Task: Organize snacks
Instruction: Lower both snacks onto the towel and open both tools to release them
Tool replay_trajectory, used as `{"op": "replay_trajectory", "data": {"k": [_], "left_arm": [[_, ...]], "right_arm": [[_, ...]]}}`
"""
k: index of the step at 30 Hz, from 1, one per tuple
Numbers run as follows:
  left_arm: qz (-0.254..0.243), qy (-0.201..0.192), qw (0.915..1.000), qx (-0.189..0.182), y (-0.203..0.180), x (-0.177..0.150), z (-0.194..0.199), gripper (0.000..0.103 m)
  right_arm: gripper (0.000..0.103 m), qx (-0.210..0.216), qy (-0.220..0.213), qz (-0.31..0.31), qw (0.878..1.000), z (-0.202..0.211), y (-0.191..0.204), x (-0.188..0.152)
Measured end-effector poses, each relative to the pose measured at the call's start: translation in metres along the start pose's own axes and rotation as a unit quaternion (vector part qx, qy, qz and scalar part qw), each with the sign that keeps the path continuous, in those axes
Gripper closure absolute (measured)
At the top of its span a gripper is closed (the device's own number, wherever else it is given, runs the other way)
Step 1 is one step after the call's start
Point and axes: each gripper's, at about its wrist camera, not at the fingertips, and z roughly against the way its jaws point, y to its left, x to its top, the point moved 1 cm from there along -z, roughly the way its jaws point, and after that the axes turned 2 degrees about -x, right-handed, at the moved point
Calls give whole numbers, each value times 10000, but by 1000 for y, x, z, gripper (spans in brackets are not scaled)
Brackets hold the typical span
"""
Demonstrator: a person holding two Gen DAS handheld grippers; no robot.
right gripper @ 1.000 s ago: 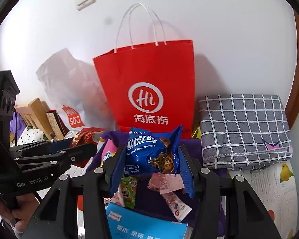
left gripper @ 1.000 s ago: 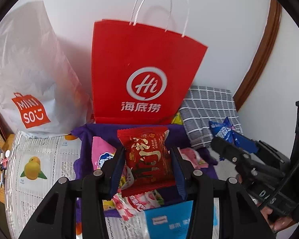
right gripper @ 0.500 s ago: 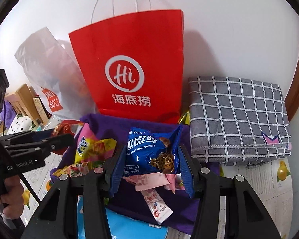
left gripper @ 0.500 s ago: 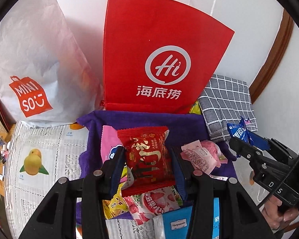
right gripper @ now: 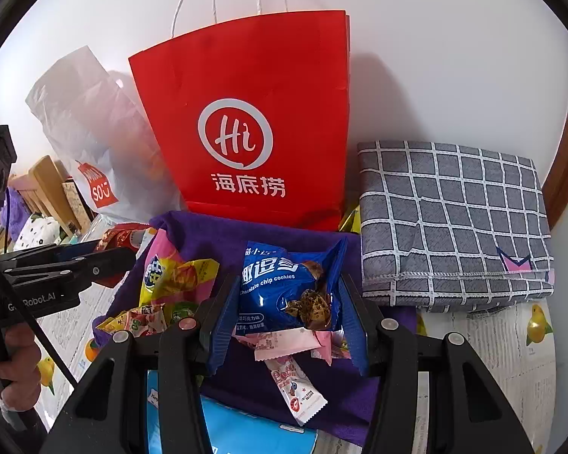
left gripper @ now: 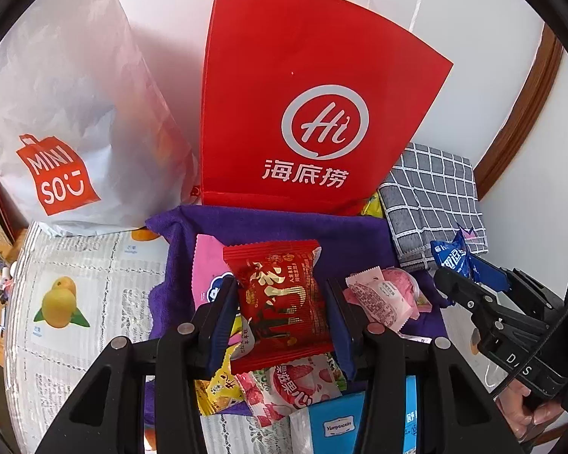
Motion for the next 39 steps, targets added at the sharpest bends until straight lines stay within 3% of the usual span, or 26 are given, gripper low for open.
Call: {"op": "replay_trajectory", "data": {"k": [6,17,28,39], "left_arm": [[34,48,10000,0,1,0,-3,60],[170,129,9998,-63,6,1,-6,59],[107,179,9998,-76,1,-1,-9,59],[135,385,9992,-29,0,-5,-24,59]], "right_arm": [[52,53,190,37,9998,-10,4,-3],[52,-4,919,323,9952,-40,18,-18],[52,68,1254,544,9906,-55,29,-29],[49,-144,1380,462,9892,-62,23,-29]]}}
